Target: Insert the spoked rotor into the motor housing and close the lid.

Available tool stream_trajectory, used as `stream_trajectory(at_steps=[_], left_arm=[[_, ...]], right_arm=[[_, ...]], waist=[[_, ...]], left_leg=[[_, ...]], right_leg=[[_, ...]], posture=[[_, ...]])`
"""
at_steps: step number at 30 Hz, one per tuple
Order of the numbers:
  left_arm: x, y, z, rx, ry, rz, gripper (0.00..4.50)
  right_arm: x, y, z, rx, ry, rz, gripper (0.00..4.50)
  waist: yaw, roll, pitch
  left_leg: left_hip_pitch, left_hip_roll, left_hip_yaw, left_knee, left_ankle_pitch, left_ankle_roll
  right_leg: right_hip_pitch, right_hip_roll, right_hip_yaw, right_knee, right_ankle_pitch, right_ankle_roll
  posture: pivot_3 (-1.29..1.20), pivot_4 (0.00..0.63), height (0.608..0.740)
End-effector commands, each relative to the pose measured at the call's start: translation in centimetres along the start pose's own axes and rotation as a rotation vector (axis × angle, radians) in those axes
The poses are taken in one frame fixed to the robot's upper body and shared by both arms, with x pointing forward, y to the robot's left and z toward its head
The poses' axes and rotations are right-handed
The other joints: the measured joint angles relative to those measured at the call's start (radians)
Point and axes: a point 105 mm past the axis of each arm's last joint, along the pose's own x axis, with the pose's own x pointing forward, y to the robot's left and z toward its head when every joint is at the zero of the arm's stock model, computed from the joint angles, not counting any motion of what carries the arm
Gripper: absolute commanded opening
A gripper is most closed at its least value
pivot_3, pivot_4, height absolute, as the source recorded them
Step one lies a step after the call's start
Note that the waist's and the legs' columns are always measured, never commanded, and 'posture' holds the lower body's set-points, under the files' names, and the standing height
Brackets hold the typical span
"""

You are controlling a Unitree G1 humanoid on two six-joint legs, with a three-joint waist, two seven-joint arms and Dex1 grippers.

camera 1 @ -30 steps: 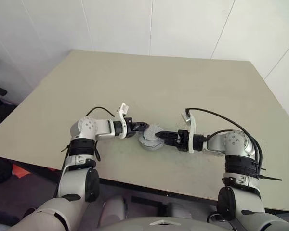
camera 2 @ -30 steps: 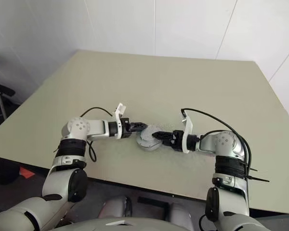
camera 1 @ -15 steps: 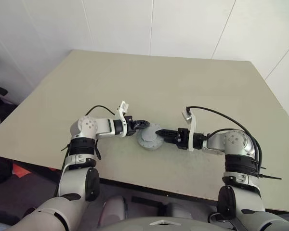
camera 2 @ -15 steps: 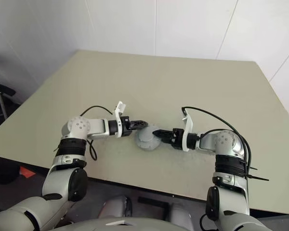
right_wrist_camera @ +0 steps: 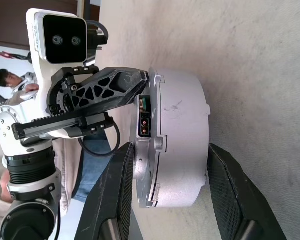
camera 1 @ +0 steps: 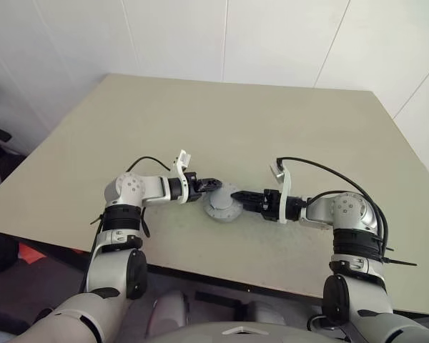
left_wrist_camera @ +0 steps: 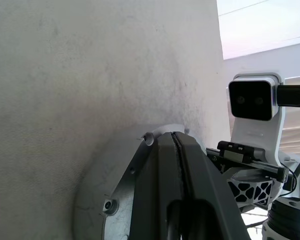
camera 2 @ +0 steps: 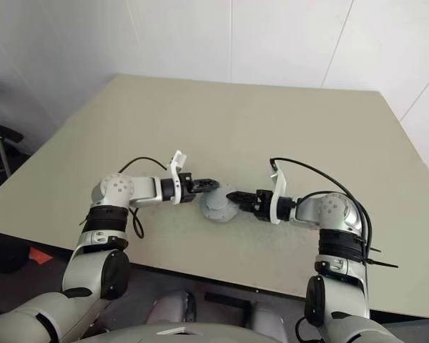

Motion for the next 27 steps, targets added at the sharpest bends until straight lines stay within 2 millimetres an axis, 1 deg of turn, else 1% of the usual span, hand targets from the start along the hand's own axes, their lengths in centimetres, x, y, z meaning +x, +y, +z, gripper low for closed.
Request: stream_trajectory(at_steps=[1,7,20,22,27], left_arm=[[0.3,0.2,-0.6,0.006,0.026,0.018,0.0],[0.4,0.3,-0.8,0.009,0.027,0.019,0.0],[0.4,0.4,-0.5,0.019,0.02,0.028,0.0],[0.2,0.2,0.1,0.025,-0.021,0.013,0.0],[-1.0,-1.1,2.9,0.019,-0.186,-0.086,0.0]], right_arm=[[0.5,1.5,1.0,-0.031,-0.024,0.049,2.06],[0.7,1.5,1.5,-0.003,-0.054,0.053,2.06],[0.8,1.3,1.6,0.013,-0.056,0.041,2.06],[1.0,1.1,1.7,0.03,-0.069,0.035,2.06],[1.2,0.8,2.0,0.055,-0.086,0.033,2.06]], waist=[[0.0,0.0,0.0],[0.0,0.0,0.0],[0.001,0.0,0.0],[0.0,0.0,0.0],[-0.001,0.0,0.0]], left_leg=[[0.0,0.0,0.0,0.0,0.0,0.0],[0.0,0.0,0.0,0.0,0.0,0.0],[0.0,0.0,0.0,0.0,0.0,0.0],[0.0,0.0,0.0,0.0,0.0,0.0],[-0.001,0.0,0.0,0.0,0.0,0.0]], right_leg=[[0.0,0.0,0.0,0.0,0.0,0.0],[0.0,0.0,0.0,0.0,0.0,0.0],[0.0,0.0,0.0,0.0,0.0,0.0],[0.0,0.0,0.0,0.0,0.0,0.0],[-0.001,0.0,0.0,0.0,0.0,0.0]], posture=[[0.0,0.0,0.74],[0.0,0.0,0.74],[0.0,0.0,0.74],[0.0,0.0,0.74],[0.0,0.0,0.74]])
